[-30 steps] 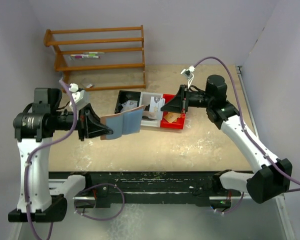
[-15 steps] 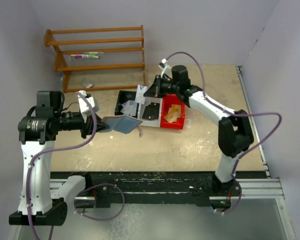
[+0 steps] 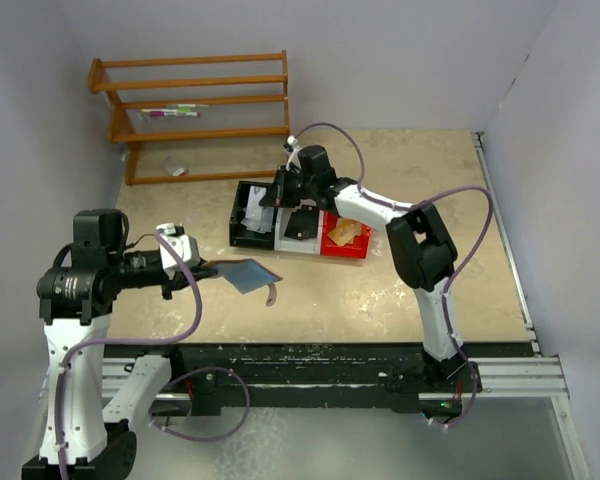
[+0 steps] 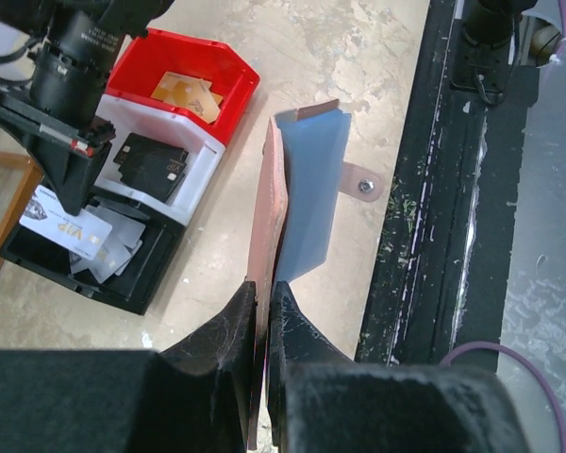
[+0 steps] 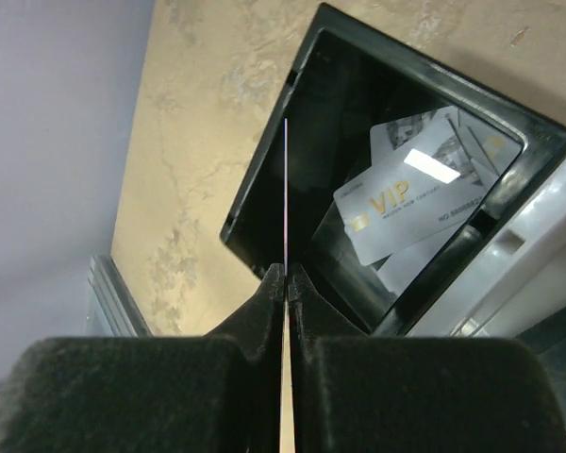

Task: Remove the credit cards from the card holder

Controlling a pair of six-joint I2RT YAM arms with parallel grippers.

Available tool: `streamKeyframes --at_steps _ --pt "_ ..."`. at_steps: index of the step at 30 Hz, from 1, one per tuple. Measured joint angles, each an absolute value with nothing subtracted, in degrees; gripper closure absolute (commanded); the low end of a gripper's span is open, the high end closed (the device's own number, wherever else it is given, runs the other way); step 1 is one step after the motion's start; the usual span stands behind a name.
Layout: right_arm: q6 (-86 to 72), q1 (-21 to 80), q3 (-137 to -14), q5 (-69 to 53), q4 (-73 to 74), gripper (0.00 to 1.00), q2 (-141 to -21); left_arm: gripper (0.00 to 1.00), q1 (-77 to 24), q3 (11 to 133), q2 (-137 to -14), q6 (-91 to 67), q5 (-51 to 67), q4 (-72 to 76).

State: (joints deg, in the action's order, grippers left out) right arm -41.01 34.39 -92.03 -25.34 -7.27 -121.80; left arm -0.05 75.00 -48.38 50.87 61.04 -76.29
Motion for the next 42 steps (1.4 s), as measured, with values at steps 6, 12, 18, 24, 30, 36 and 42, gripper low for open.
streamKeyframes --at_steps 6,12,18,24,30,36,42 --pt "-42.96 34.57 -95.22 -24.34 -6.33 0.82 -125.97 1.0 -0.08 72.82 -46.02 52.12 61.06 -74.41" --pt "-43.13 34.61 -95.22 -22.48 -5.45 0.72 -125.62 1.0 -0.08 72.01 -49.23 53.17 58.5 -74.43" --pt "-42.89 34.61 -94.8 -21.47 -2.37 0.69 -121.67 1.0 -0.08 69.71 -53.98 53.71 54.24 -73.8" --pt "-41.06 34.61 -88.73 -19.44 -1.96 0.45 -108.33 1.0 -0.43 67.11 -58.81 55.72 51.42 -72.58" --pt "-36.64 34.33 -81.06 -13.3 -0.23 0.03 -91.48 0.98 -4.71 62.61 -65.04 57.23 45.54 -68.66" --pt "-35.35 29.36 -66.65 -9.96 1.06 0.01 -76.73 0.48 -15.18 59.4 -71.33 54.68 36.32 -60.95" --pt "-34.39 19.05 -58.22 -6.74 6.79 0.01 -69.45 0.21 -16.88 59.92 -72.64 51.03 33.93 -57.71"
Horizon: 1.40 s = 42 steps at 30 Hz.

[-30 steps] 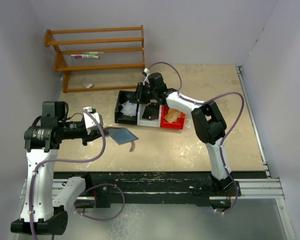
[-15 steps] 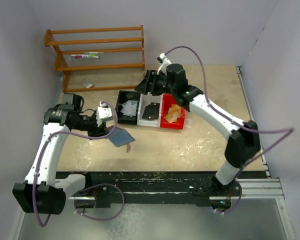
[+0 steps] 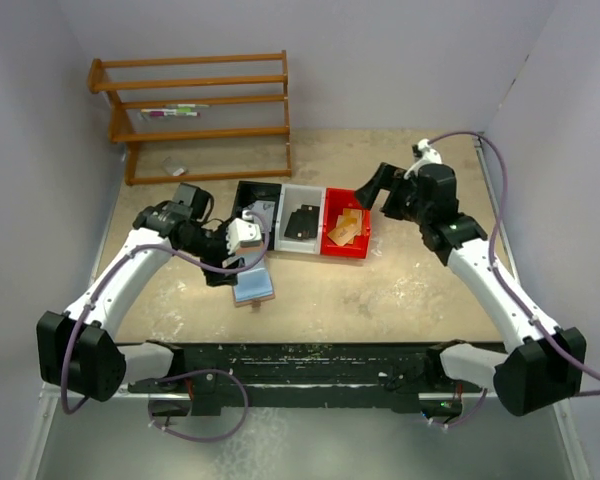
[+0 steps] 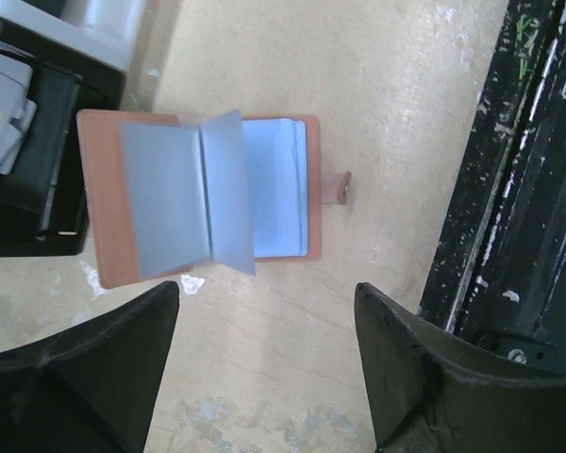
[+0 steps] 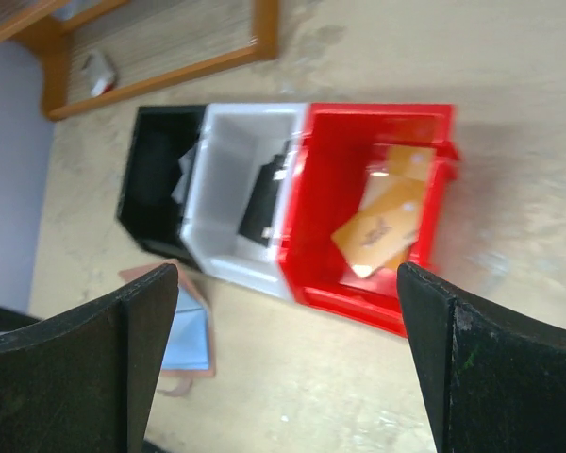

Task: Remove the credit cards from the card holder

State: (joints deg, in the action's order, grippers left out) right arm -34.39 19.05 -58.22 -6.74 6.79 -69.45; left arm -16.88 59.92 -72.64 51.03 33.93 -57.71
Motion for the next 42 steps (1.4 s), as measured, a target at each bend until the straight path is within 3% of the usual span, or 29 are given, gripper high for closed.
streamKeyframes --at_steps 5,12,16,22,29,34,42 --pt "-33.15 15.03 -55.09 -0.62 9.87 0.0 -62.65 0.0 -14.7 62.65 -70.48 48.07 34.54 -55.96" --pt "-29.58 14.17 -48.07 21.32 9.56 0.0 -52.64 0.01 5.32 62.7 -68.55 36.82 36.95 -43.2" --pt "-24.6 14.06 -42.41 31.79 7.49 0.0 -50.63 0.01 12.01 56.58 -68.71 25.47 35.4 -29.93" --pt "-18.96 14.06 -36.36 39.07 6.31 0.01 -48.14 0.01 12.25 46.52 -68.71 12.51 30.68 -18.96" --pt "-18.79 14.06 -23.29 47.27 2.2 0.0 -29.26 0.01 12.25 28.03 -60.93 7.4 25.65 -4.8" --pt "-19.14 13.96 -20.51 51.35 -0.6 0.0 -21.41 0.01 12.25 17.21 -51.05 4.97 24.43 4.05" --pt "-9.61 13.87 -11.92 40.95 -7.14 0.0 -11.79 0.01 12.25 9.85 -41.95 3.42 22.17 10.79"
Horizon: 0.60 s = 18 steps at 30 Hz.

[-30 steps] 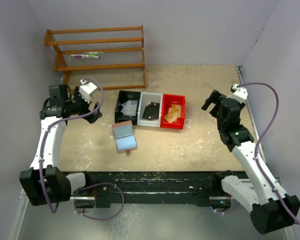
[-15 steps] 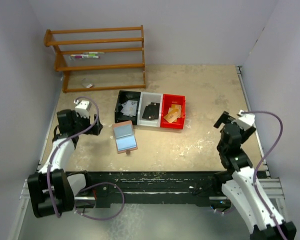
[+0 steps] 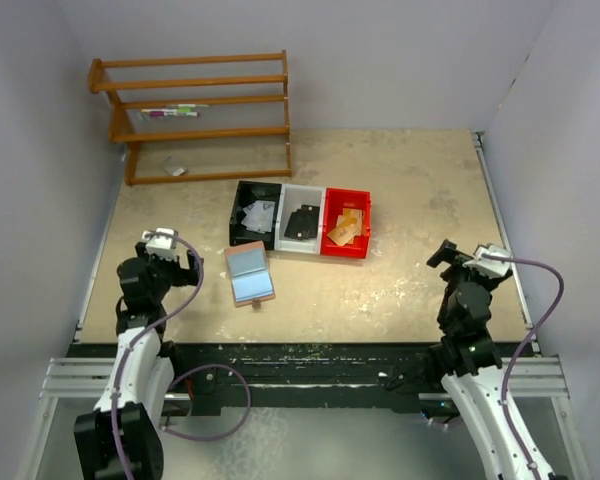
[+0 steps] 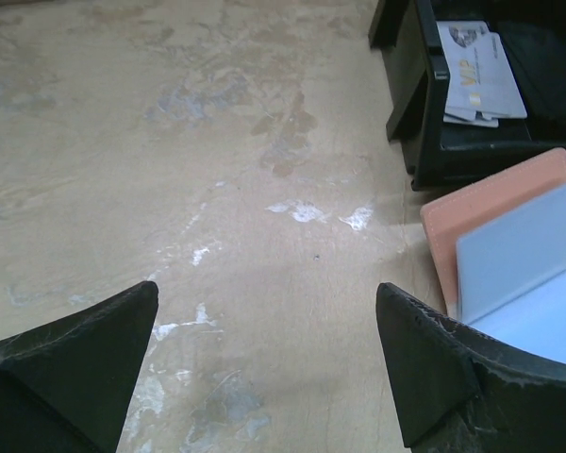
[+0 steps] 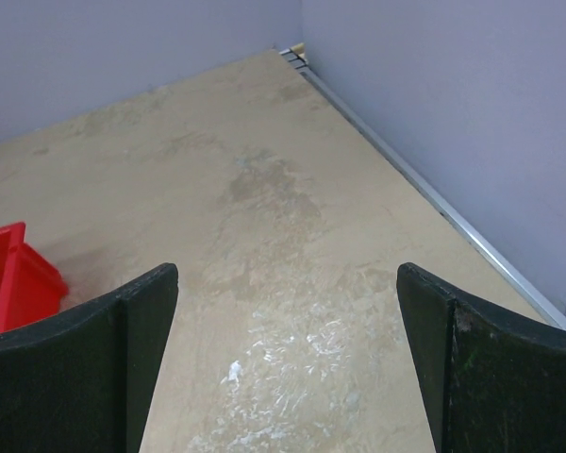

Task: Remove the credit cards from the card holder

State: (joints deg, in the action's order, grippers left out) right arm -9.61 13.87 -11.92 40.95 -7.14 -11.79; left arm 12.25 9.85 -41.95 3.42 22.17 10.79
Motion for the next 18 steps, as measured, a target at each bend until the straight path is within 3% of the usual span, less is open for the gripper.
streamKeyframes --at_steps 11,18 --pt "-7.4 13.87 -10.94 34.02 -10.59 0.0 -20.75 0.01 12.25 2.68 -22.92 0.67 16.16 11.16" --pt "-8.45 13.87 -9.5 37.6 -11.88 0.0 -24.45 0.01 12.25 2.04 -22.46 0.4 15.07 11.03"
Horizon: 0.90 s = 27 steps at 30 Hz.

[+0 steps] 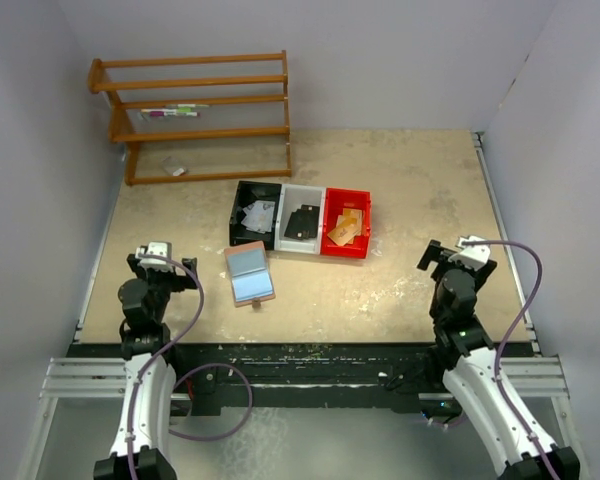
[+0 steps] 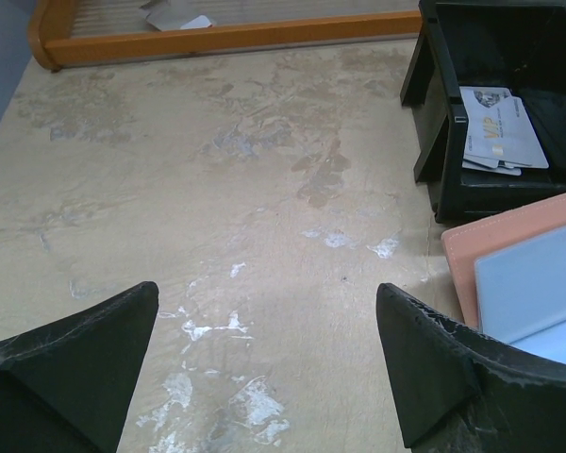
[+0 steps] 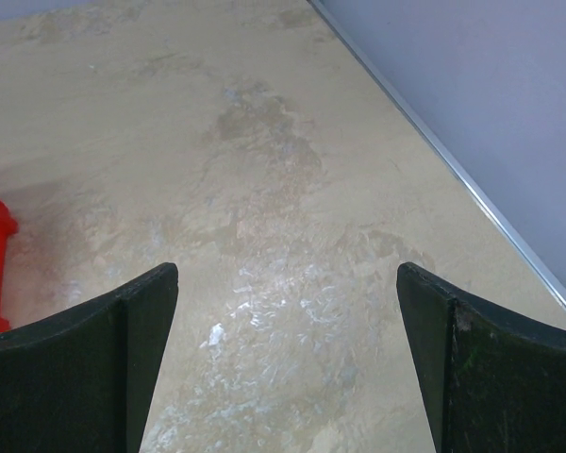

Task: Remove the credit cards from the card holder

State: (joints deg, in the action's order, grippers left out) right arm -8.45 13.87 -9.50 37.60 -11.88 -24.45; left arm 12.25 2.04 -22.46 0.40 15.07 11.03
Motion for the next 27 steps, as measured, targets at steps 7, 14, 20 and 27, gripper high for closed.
streamKeyframes --at_steps 7,14,20,27 --pt "-6.98 13.87 -9.43 35.33 -17.43 0.0 -32.01 0.01 12.25 2.02 -22.2 0.4 14.96 10.92" --pt "-5.04 13.87 -7.14 31.77 -21.39 0.0 -31.38 0.01 12.25 2.02 -23.14 0.4 14.98 11.05" --pt "-2.7 13.87 -4.32 28.64 -21.43 0.0 -20.91 0.01 12.25 2.02 -23.51 0.45 15.31 11.05" --pt "-1.98 13.87 -0.78 25.8 -20.32 0.01 -10.28 0.01 12.25 2.02 -23.73 0.49 15.9 11.14"
